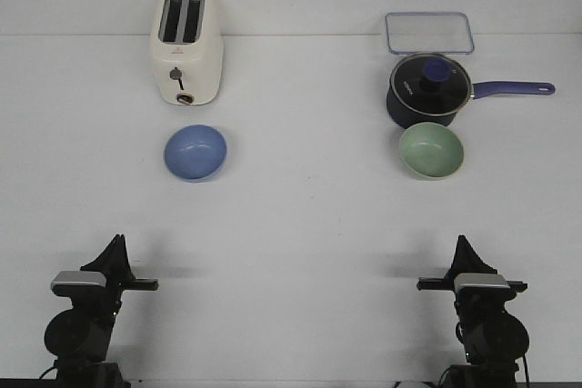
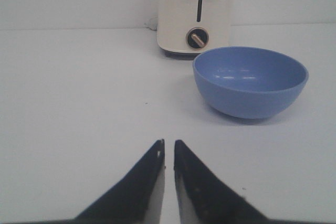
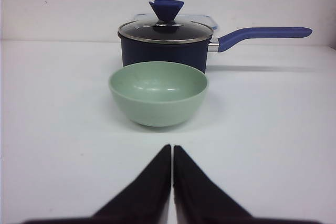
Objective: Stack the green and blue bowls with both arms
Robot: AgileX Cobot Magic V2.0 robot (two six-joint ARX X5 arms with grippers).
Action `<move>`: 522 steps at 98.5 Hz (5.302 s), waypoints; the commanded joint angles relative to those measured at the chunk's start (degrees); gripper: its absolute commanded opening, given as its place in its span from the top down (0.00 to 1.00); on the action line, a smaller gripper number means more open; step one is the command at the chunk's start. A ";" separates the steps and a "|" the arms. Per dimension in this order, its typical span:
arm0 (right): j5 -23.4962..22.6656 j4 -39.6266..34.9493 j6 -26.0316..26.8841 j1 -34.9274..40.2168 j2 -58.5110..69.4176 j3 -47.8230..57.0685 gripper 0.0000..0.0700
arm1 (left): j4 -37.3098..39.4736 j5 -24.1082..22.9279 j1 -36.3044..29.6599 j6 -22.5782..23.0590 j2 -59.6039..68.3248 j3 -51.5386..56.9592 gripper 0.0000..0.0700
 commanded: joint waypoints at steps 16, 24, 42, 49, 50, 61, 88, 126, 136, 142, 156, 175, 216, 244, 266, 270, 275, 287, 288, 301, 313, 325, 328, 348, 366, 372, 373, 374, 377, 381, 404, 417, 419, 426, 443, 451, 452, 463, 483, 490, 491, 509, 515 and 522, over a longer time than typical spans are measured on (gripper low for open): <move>-0.07 0.79 -0.31 0.09 -0.04 -0.13 0.99 | 0.59 0.02 0.00 0.74 -0.11 -1.16 0.98; -0.07 0.79 -0.31 0.07 -0.04 -0.13 0.99 | 0.59 0.02 0.00 0.74 -0.11 -1.16 0.98; -0.07 0.79 -0.31 0.09 -0.04 -0.13 0.99 | 0.59 0.02 0.00 0.74 -0.11 -1.16 0.98; -0.07 0.79 -0.31 0.09 -0.04 -0.13 0.99 | 0.59 0.02 0.00 0.74 -0.11 -1.16 0.98; -0.07 0.79 -0.31 0.09 -0.04 -0.13 0.99 | 0.59 0.02 0.00 0.74 -0.11 -1.16 0.98; -0.07 0.79 -0.31 0.07 -0.04 -0.13 0.99 | 0.61 0.02 0.00 0.74 -0.11 -1.16 0.98; -1.66 0.81 5.64 0.11 -0.04 -0.13 0.99 | 0.59 0.02 0.00 0.74 -0.11 -1.16 0.98; -1.68 0.33 21.49 0.09 -0.04 2.21 1.00 | 0.59 0.02 0.00 0.74 -0.11 -1.16 0.98; 0.96 -4.15 23.04 0.09 1.49 9.38 1.00 | 0.61 0.02 0.00 0.74 -0.11 -1.16 0.98; 3.13 -6.60 21.40 0.09 4.57 15.19 1.00 | 0.59 0.02 0.00 0.74 -0.11 -1.16 0.98; 4.57 -12.85 13.44 0.09 18.75 30.38 0.98 | 0.61 0.02 0.00 0.74 -0.11 -1.16 0.98; 4.57 -24.09 11.32 0.09 42.86 49.00 0.25 | 0.59 0.02 0.00 0.74 -0.11 -1.16 0.98; 5.31 -32.26 10.12 -2.64 83.49 70.62 0.26 | 0.61 0.02 0.00 0.74 -0.11 -1.16 0.98; 0.44 -29.11 10.16 -5.88 97.00 74.23 0.31 | 0.61 0.02 0.00 0.74 -0.11 -1.16 0.98; -2.80 -24.79 11.43 -6.62 101.33 74.23 0.37 | 0.61 0.02 0.00 0.74 -0.11 -1.16 0.98; -3.45 -24.17 11.63 -6.62 101.92 74.23 0.43 | 0.59 0.02 0.00 0.74 -0.11 -1.16 0.98; -3.74 -23.65 12.17 -6.62 102.42 74.23 0.51 | 0.59 0.02 0.00 0.74 -0.11 -1.16 0.98; -3.76 -23.32 12.92 -6.62 103.16 74.23 0.72 | 0.59 0.02 0.00 0.74 -0.11 -1.16 0.98; -3.69 -23.32 12.94 -6.62 103.21 74.23 0.73 | 0.59 0.02 0.00 0.74 -0.11 -1.16 0.98; -3.65 -23.23 13.77 -6.71 103.47 74.23 0.97 | 0.59 0.02 0.00 0.74 -0.11 -1.16 0.98; -5.03 -23.21 14.58 -7.26 103.30 74.25 1.00 | 0.59 0.02 0.00 0.74 -0.11 -1.16 0.98; -10.67 -24.81 14.53 -8.02 100.85 74.25 1.00 | 0.61 0.02 0.00 0.74 -0.11 -1.16 0.98; -12.15 -25.27 14.47 -8.28 99.76 74.25 1.00 | 0.59 0.02 0.00 0.74 -0.11 -1.16 0.98; -16.61 -31.23 14.29 -8.50 88.65 73.59 1.00 | 0.61 0.02 0.00 0.74 -0.11 -1.16 0.98; -16.57 -32.79 15.34 -3.91 74.79 66.66 1.00 | 0.61 0.02 0.00 0.74 -0.11 -1.16 0.98; -16.57 -32.98 15.87 -0.92 70.86 63.28 1.00 | 0.61 0.02 0.00 0.74 -0.11 -1.16 0.98; -16.57 -33.03 15.93 -0.35 70.29 62.73 1.00 | 0.61 0.02 0.00 0.74 -0.11 -1.16 0.98; -16.59 -33.09 16.00 0.24 69.77 62.16 1.00 | 0.61 0.02 0.00 0.74 -0.11 -1.16 0.98; -16.59 -33.18 16.33 2.14 68.39 60.52 1.00 | 0.61 0.02 0.00 0.74 -0.11 -1.16 0.98; -16.55 -33.46 17.18 4.92 67.06 58.45 1.00 | 0.61 0.02 0.00 0.74 -0.11 -1.16 0.98; -10.84 -29.99 22.14 22.53 66.82 48.63 1.00 | 0.61 0.02 0.00 0.74 -0.11 -1.16 0.98; -9.77 -26.03 24.63 28.37 69.81 46.77 1.00 | 0.61 0.02 0.00 0.74 -0.11 -1.16 0.98; -9.68 -25.77 24.81 28.92 70.42 46.77 1.00 | 0.59 0.02 0.00 0.74 -0.11 -1.16 0.98; -9.01 -24.98 24.90 30.82 72.54 46.77 1.00 | 0.61 0.02 0.00 0.74 -0.11 -1.16 0.98; -7.28 -22.95 25.07 34.34 77.05 46.77 1.00 | 0.61 0.02 0.00 0.74 -0.11 -1.16 0.98; -7.28 -22.38 25.27 35.10 78.38 46.77 1.00 | 0.61 0.02 0.00 0.74 -0.11 -1.16 0.98; -7.28 -22.34 25.27 35.19 78.47 46.77 1.00 | 0.61 0.02 0.00 0.74 -0.11 -1.16 0.98; -6.99 -22.38 25.20 35.82 79.12 46.77 0.99 | 0.61 0.02 0.00 0.74 -0.11 -1.16 0.98; -6.99 -22.10 25.18 36.09 78.95 46.80 0.37 | 0.61 0.02 0.00 0.74 -0.11 -1.16 0.98; -6.73 -21.07 24.46 36.02 77.68 46.80 0.37 | 0.61 0.02 0.00 0.74 -0.11 -1.16 0.98; -6.58 -20.81 24.26 36.02 77.37 46.80 0.37 | 0.61 0.02 0.00 0.74 -0.11 -1.16 0.98; -3.04 -20.79 19.91 36.11 65.55 46.80 0.37 | 0.61 0.02 0.00 0.74 -0.11 -1.16 0.98; -0.90 -21.75 18.43 36.33 59.82 46.77 0.37 | 0.61 0.02 0.00 0.74 -0.11 -1.16 0.98; 3.08 -22.49 17.25 37.40 52.83 46.01 0.37 | 0.61 0.02 0.00 0.74 -0.11 -1.16 0.98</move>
